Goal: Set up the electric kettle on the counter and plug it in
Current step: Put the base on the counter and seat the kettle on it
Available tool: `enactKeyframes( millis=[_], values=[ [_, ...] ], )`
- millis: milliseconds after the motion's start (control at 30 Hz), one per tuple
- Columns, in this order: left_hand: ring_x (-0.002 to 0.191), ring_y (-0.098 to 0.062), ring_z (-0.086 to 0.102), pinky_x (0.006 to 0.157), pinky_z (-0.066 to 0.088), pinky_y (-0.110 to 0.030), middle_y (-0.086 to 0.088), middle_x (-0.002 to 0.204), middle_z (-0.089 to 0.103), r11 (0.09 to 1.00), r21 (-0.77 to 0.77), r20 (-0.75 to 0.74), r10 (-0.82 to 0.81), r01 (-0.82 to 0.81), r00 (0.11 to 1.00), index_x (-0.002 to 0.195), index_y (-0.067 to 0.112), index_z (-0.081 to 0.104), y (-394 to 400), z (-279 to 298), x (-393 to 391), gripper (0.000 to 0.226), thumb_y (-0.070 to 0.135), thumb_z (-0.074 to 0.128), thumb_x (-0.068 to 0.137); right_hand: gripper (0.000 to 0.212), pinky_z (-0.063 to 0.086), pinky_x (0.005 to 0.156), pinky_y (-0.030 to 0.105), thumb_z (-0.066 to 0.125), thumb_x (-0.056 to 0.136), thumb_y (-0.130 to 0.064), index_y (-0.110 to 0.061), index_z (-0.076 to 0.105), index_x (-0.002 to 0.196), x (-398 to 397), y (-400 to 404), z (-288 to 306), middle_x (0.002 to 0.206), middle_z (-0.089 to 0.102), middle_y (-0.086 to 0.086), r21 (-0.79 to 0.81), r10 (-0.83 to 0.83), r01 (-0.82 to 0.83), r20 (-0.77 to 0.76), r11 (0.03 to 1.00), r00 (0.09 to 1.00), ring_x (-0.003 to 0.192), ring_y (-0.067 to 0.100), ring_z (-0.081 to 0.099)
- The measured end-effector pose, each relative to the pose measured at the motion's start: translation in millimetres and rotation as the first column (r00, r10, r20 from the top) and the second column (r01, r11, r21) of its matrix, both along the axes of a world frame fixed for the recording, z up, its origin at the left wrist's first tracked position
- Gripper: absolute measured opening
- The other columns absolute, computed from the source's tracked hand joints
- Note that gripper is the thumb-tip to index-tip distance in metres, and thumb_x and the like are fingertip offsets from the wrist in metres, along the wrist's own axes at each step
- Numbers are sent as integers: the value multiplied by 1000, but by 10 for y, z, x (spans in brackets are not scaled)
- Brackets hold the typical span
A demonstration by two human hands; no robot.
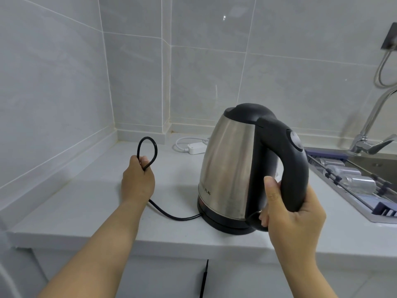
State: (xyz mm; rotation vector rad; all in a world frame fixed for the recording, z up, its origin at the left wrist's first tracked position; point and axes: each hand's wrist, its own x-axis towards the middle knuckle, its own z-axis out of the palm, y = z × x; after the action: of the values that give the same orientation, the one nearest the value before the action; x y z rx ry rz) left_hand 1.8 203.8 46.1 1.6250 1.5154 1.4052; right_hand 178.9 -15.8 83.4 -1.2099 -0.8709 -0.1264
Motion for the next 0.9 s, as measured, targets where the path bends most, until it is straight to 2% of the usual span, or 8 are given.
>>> enactKeyframes(
  millis=[300, 400, 500, 567, 667, 767, 833, 900],
  values=[
    [80, -28, 55, 74, 49, -41, 3, 81, 52, 1000, -17, 39, -2, 3, 999, 101, 11, 50, -3, 13, -17, 21, 29, 38, 100, 37, 48, 48, 39, 67, 74, -56, -23, 51, 67, -114, 128, -32, 52, 53, 15, 4, -14, 14, -19, 1000, 1000, 50, 37, 54],
    [73, -21, 55, 62, 46, -32, 4, 79, 54, 1000, -13, 95, -1, 2, 996, 103, 12, 49, -27, 21, -29, 10, 19, 45, 97, 34, 48, 48, 43, 68, 74, -55, -27, 50, 66, -142, 235, -19, 53, 52, 13, -3, 5, -5, -25, 1000, 1000, 51, 36, 54],
    [70, -13, 54, 58, 42, -27, 5, 77, 55, 1000, -17, 171, 5, -2, 985, 111, 14, 47, -66, 27, -62, 21, 13, 53, 91, 33, 48, 48, 49, 68, 74, -54, -28, 49, 67, -195, 374, -6, 56, 53, 4, -2, 43, -43, -37, 999, 998, 52, 37, 53],
    [80, -19, 57, 66, 42, -28, 3, 89, 57, 1000, -16, 193, -6, 9, 981, 119, 14, 45, -58, 22, -76, 36, 11, 58, 86, 33, 48, 49, 49, 69, 74, -53, -27, 50, 69, -242, 486, -1, 58, 53, -7, -3, 70, -70, -52, 998, 996, 54, 37, 54],
    [103, -16, 54, 81, 43, -31, 0, 117, 55, 1000, -19, 174, -11, 14, 985, 131, 14, 39, 7, -14, -86, 56, 10, 63, 80, 32, 50, 51, 48, 69, 75, -54, -27, 51, 71, -359, 677, 20, 60, 53, -1, -17, 116, -117, -67, 993, 991, 57, 36, 55],
    [130, -19, 41, 103, 41, -40, -1, 138, 45, 999, -48, 139, 24, -18, 990, 147, 15, 24, 49, -28, -83, 77, 13, 62, 81, 29, 52, 54, 41, 72, 79, -45, -24, 51, 74, -481, 875, 39, 62, 56, -1, -56, 153, -157, -73, 986, 986, 59, 30, 56],
    [136, -24, 35, 110, 34, -43, -6, 145, 39, 996, -62, 104, 67, -61, 992, 151, 13, 15, 65, -20, -82, 81, 14, 60, 83, 25, 53, 57, 35, 72, 81, -41, -26, 53, 78, -555, 1007, 45, 64, 57, -8, -73, 191, -196, -77, 978, 979, 62, 20, 58],
    [134, -29, 37, 110, 33, -44, -10, 145, 40, 992, -58, 65, 115, -111, 991, 151, 9, 15, 95, -34, -103, 78, 13, 56, 85, 22, 52, 58, 24, 72, 82, -39, -27, 54, 82, -647, 1147, 44, 67, 58, -13, -75, 239, -246, -90, 966, 967, 65, 8, 58]
  ],
)
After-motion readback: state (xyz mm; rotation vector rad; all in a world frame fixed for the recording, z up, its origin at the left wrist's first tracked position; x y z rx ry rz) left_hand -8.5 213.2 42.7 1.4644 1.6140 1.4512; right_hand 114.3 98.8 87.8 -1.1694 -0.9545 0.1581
